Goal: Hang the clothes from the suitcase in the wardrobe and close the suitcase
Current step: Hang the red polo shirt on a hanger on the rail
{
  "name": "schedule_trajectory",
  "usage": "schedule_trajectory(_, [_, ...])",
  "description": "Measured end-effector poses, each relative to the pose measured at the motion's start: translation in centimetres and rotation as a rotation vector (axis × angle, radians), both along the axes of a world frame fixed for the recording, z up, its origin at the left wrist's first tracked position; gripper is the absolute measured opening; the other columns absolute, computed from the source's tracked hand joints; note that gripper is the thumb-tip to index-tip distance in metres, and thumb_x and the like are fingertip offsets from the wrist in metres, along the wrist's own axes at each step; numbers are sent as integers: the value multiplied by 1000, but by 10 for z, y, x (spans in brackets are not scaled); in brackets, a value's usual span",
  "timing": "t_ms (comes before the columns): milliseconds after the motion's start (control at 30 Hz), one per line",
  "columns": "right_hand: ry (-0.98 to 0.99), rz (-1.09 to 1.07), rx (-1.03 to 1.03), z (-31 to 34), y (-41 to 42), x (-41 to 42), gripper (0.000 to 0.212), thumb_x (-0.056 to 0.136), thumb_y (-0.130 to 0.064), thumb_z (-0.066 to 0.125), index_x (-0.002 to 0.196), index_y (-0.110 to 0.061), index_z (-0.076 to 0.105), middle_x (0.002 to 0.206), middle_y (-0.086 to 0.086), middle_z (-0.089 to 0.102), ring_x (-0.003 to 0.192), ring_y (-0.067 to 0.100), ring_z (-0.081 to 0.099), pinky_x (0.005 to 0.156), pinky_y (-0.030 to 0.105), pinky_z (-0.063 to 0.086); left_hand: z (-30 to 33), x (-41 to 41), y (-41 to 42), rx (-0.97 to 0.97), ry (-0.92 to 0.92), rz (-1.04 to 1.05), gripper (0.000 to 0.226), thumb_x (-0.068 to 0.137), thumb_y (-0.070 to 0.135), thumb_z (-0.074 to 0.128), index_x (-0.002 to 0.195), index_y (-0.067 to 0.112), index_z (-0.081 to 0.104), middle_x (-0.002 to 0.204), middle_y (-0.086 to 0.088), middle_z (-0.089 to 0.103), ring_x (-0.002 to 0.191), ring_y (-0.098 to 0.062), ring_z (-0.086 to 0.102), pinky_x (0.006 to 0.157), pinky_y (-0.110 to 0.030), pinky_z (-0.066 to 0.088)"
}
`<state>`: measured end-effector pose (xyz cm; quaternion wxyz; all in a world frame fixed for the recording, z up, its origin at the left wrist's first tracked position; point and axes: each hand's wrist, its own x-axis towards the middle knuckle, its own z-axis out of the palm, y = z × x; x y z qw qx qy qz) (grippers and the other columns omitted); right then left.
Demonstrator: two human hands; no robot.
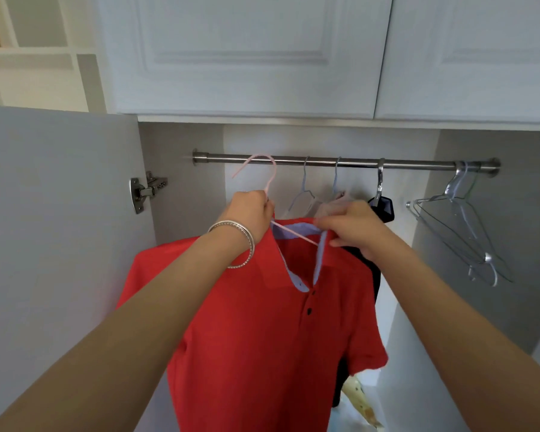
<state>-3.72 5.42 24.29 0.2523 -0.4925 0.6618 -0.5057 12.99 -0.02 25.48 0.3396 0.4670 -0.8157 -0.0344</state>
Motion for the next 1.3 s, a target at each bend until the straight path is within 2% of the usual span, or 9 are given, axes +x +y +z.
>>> schedule_trajectory(100, [24,322,53,12,7,26,22,88,-15,63,107,-3,65,87,7,66,79,12,63,69,17,54,-3,-2,-1,15,-4,-34,35,97,22,38,95,-6,59,104,-27,63,98,-41,57,70,-29,35])
schedule_trajectory(233, [532,255,-45,-1,3,16,33,84,-17,68,117,-13,65,96,-3,62,89,9,57,73,14,44,2,11,-7,12,93,-73,33,97,20,41,93,-4,64,99,-23,67,98,-36,59,64,-25,29])
schedule_trajectory(333, [720,144,-131,-23,-2,5,21,88,-34,61,73,-20,64,64,-6,55,68,12,52,66,27,37,7,19,-8,32,133,-119,35,96,22,44,71,4,60,72,-13,58,81,-31,55,59,-23,25])
schedule_trajectory(500, [554,-22,-310,-37,-11,-20,58,75,-58,58,65,-1,62,58,20,56,55,30,46,57,41,42,0,41,-18,153,155,-181,33,92,36,50,65,17,51,64,-6,50,62,-22,50,56,-26,43])
schedule_trajectory(733, [289,-22,-377,-31,4,-51,36,83,-17,70,58,6,57,51,1,39,50,6,33,45,18,27,-31,85,-36,232,-128,-106,37,72,31,77,102,14,64,93,-6,64,81,-20,61,74,-26,43])
schedule_trajectory(800, [259,-31,-368,-33,5,-59,36,83,-16,70,62,11,58,53,5,40,50,7,34,43,15,26,-35,90,-38,218,-138,-96,33,78,25,72,107,10,67,90,-9,67,58,-5,61,63,-23,49])
schedule_trajectory(900, [325,-21,-341,-38,9,-69,45,83,-19,69,55,10,50,50,1,32,44,7,29,43,16,23,-38,94,-43,261,-34,-126,20,88,20,61,97,6,72,79,-11,65,46,-14,53,37,-15,45])
schedule_trajectory(1067, [468,-58,-317,-42,15,-78,60,73,-51,65,52,1,44,51,3,32,50,9,29,50,28,26,-29,91,-49,320,76,-222,30,93,20,53,81,-2,69,71,-14,60,61,-23,53,39,-15,45])
schedule_trajectory(1300, [303,1,-307,-35,29,-76,52,82,-22,69,63,21,46,58,9,35,52,16,28,46,24,22,-26,82,-53,307,32,-202,36,94,20,49,67,-2,54,65,-11,43,61,-20,38,54,-23,35])
